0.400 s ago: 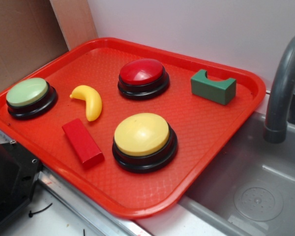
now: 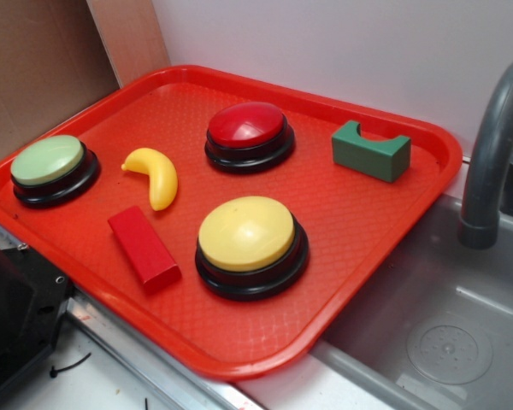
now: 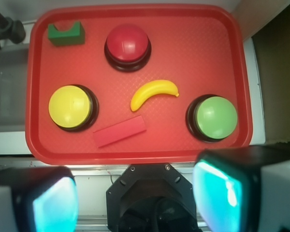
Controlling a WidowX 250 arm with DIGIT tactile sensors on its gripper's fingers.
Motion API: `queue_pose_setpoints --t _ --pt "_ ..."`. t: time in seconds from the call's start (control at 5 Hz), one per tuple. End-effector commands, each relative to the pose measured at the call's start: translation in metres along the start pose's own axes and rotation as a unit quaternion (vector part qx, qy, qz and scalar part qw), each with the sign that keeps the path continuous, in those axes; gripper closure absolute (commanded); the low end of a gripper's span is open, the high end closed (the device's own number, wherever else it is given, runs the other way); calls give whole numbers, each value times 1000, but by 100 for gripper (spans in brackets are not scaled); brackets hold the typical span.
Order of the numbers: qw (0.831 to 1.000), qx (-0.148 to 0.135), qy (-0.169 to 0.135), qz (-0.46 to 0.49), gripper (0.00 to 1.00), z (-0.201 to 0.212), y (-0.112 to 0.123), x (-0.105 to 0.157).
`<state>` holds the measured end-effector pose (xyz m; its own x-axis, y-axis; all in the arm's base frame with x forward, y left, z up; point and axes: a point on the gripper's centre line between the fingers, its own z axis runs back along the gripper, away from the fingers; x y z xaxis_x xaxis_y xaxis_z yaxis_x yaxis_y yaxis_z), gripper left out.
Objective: Push the green button.
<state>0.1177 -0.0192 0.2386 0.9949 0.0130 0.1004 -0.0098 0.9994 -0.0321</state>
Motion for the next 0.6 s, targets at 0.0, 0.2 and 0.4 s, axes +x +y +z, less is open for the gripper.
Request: queue_pose_setpoints --t 0.0,0.2,0.4 --pt "979 69 56 184 0 -91 69 41" --pt "971 81 48 220 0 -119 85 38" --pt "968 103 25 227 0 -142 96 27"
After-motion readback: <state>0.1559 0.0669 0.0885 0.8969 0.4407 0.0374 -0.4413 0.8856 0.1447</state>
